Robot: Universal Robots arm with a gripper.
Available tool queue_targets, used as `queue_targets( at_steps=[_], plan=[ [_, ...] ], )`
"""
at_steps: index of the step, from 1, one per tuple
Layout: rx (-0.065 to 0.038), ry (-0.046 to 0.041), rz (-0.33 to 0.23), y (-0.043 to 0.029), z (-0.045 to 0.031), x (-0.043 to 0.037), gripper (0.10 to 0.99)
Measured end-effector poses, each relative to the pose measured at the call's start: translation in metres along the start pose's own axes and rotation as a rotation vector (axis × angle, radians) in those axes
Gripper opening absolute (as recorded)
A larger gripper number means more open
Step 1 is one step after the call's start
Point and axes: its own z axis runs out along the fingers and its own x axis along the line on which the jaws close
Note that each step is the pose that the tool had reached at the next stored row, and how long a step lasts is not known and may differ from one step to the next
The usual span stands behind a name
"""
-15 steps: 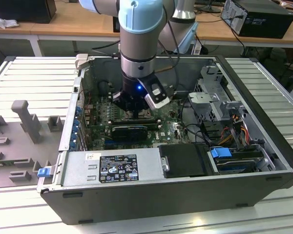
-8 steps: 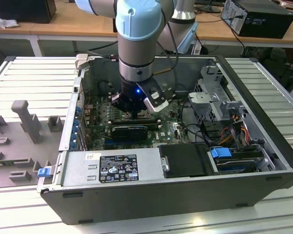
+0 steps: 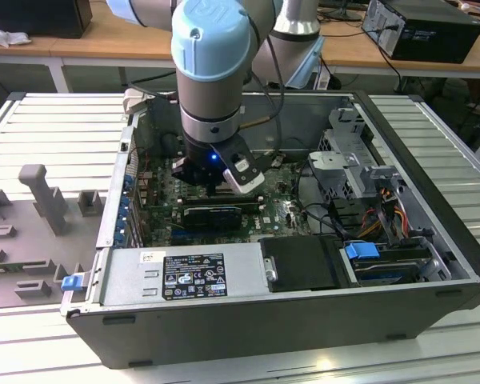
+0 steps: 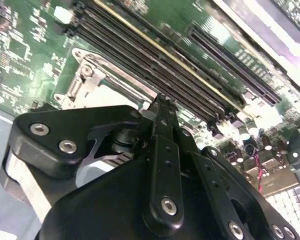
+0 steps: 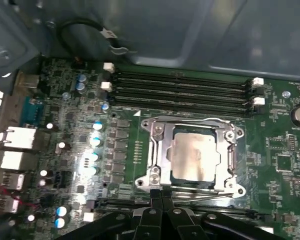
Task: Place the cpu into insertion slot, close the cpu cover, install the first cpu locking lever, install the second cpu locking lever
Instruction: 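Install the second cpu locking lever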
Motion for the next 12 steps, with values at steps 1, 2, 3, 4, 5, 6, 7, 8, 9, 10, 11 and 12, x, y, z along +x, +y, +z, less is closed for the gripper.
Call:
queue_targets(
  at_steps=[1,2,3,4,5,6,7,8,9,10,11,12],
  plan=[
    [-0.004,-0.0005,0.000,-0.0013,0.0001,0.0017,0.106],
    [-0.010,-0.0015,0.000,-0.0022,0.0006,0.0048,0.106],
    [-0.013,-0.0019,0.000,-0.0029,0.0014,0.0059,0.106],
    [-0.015,-0.0024,0.000,-0.0035,0.0036,0.0066,0.106],
    [-0.015,-0.0023,0.000,-0.0038,0.0047,0.0071,0.106],
    [-0.016,-0.0023,0.000,-0.0041,0.0062,0.0077,0.106],
    [-0.019,-0.0026,0.000,-0.0047,0.0078,0.0087,0.106],
    [-0.022,-0.0030,0.000,-0.0052,0.0086,0.0090,0.106],
    [-0.025,-0.0032,0.000,-0.0057,0.0094,0.0092,0.106],
    [-0.031,-0.0040,0.000,-0.0065,0.0108,0.0098,0.106],
    [-0.035,-0.0045,0.000,-0.0069,0.0114,0.0102,0.106],
    [-0.039,-0.0049,0.000,-0.0074,0.0122,0.0105,0.106]
  ],
)
